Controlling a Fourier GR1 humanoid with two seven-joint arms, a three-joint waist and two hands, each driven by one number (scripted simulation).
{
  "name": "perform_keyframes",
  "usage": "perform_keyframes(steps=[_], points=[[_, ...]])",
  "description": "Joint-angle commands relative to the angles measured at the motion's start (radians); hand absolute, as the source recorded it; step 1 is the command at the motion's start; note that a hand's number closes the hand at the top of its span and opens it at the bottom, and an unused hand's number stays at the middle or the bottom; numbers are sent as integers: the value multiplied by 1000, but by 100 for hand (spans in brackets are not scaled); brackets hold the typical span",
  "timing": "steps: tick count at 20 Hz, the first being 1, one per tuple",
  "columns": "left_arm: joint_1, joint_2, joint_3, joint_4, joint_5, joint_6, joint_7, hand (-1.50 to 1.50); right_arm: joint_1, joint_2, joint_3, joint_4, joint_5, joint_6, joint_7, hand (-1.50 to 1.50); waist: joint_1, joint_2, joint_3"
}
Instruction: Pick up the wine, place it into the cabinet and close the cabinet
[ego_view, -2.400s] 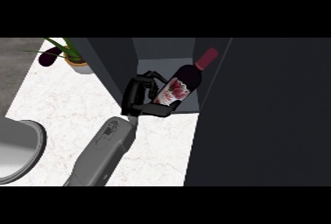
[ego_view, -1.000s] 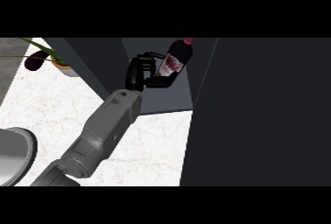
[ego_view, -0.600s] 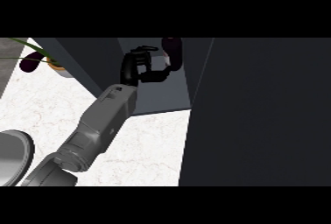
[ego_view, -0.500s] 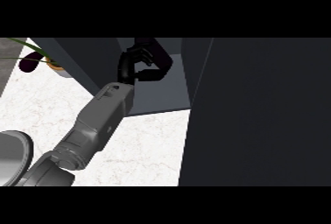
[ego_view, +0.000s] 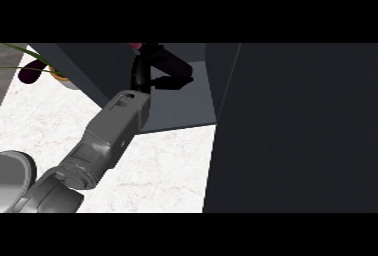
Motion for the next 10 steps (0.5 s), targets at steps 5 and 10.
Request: perform_keyframes(steps=[5,10], points=[[-26,29,29,-14,16,-78,-42,-150,47,-17,15,-134,-52,15,29,-150,5,-1,-1],[-32,15,90,-55,73,-181,-81,150,58,-31,0,-155,-52,12,48,-150,19,-6,-2]])
